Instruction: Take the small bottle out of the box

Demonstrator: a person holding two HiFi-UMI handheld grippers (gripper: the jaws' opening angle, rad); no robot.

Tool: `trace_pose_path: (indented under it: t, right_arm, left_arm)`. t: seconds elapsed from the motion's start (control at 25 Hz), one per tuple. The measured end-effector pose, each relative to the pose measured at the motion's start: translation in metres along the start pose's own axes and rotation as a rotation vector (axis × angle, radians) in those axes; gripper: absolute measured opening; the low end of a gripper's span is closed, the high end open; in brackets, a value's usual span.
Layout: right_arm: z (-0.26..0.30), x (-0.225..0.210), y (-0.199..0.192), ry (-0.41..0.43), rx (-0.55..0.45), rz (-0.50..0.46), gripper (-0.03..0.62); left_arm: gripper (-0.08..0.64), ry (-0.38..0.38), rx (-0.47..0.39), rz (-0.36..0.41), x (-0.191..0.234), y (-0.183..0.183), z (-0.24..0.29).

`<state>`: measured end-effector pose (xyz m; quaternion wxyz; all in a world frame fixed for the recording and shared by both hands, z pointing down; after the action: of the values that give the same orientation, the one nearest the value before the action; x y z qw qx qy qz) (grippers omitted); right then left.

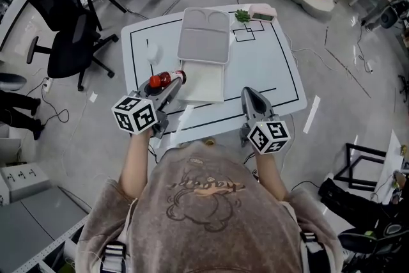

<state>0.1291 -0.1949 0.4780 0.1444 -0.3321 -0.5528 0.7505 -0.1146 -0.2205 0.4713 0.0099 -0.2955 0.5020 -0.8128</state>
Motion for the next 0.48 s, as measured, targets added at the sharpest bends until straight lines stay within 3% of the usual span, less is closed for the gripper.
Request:
trace_pose_path:
  t: [0.48]
  right_arm:
    - [0.005,-0.002,-0.004,0.003,0.004,0.010,-0.003]
  left_arm:
    - [0.224,0.037,0.044,-0.053,0.023,-0.025,0.007]
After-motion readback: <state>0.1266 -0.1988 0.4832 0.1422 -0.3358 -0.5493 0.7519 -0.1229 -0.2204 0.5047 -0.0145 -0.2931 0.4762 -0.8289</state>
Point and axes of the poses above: the fingertips, and each gripper's own axes: z forward along the fingers, x to its left, y out of its top, the point moved 2 cm from there along -z, backward along the fingers, and after that the axes turned 11 degrees about y, right-handed, at the moved point
